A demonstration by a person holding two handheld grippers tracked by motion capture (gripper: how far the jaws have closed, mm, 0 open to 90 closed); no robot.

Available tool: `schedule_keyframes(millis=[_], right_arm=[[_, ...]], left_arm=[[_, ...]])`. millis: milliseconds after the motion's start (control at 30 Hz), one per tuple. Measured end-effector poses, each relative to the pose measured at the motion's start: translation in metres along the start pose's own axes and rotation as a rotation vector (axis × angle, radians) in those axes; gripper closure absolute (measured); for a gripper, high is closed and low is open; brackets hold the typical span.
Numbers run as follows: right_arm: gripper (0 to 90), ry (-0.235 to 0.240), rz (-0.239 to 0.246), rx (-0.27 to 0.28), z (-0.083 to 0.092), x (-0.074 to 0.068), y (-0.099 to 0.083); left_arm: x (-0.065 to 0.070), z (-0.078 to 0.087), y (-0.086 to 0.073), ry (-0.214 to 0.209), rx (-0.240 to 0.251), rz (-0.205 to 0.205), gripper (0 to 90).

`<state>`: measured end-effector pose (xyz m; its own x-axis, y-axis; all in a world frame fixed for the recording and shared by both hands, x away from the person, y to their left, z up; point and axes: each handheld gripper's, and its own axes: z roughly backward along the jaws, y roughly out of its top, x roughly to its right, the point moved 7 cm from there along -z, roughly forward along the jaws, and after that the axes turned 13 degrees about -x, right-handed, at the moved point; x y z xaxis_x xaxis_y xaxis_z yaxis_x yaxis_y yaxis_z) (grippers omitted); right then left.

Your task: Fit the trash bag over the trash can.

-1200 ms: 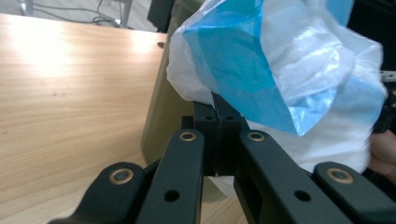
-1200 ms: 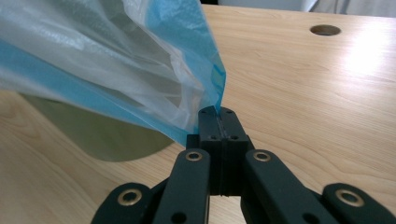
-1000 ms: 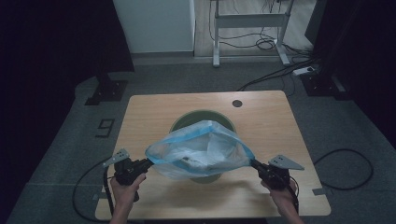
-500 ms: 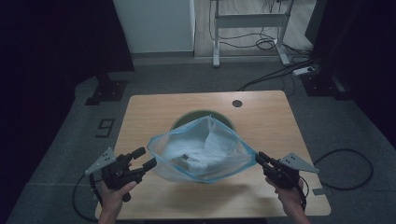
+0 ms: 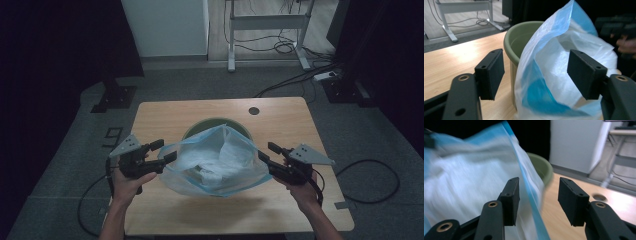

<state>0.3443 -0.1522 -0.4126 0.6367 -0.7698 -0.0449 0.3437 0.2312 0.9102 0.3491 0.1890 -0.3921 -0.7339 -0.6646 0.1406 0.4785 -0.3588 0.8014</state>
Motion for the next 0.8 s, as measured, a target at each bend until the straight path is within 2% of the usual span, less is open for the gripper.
schedule_keyframes(millis=[100, 133, 200, 300, 433, 500, 600, 800], right_arm=[[51.2, 0.025, 0.021, -0.005, -0.014, -0.009, 0.016], [51.8, 0.024, 0.026, -0.016, -0.017, -0.01, 0.018], [54.9, 0.024, 0.026, -0.035, -0.025, -0.012, 0.023], [70.1, 0.014, 0.047, -0.064, -0.034, -0.012, 0.027], [87.1, 0.002, 0.078, -0.088, -0.039, -0.009, 0.03], [89.1, -0.014, 0.08, -0.085, -0.04, -0.007, 0.031], [89.3, -0.016, 0.065, -0.082, -0.04, -0.003, 0.032], [89.3, -0.026, 0.052, -0.065, -0.044, 0.006, 0.037]], left_arm=[[-0.001, -0.007, 0.002, 0.028, -0.019, -0.018, 36.6], [-0.002, -0.008, 0.002, 0.051, -0.014, -0.024, 40.3], [-0.002, -0.01, 0.003, 0.061, -0.002, -0.027, 50.8], [-0.003, -0.009, 0.006, 0.078, 0.024, -0.02, 66.9], [-0.008, -0.01, 0.009, 0.089, 0.049, 0.008, 82.2], [-0.011, -0.01, 0.01, 0.088, 0.06, 0.027, 88.1], [-0.013, -0.01, 0.01, 0.094, 0.072, 0.04, 89.4], [-0.016, -0.012, 0.014, 0.068, 0.083, 0.05, 89.5]])
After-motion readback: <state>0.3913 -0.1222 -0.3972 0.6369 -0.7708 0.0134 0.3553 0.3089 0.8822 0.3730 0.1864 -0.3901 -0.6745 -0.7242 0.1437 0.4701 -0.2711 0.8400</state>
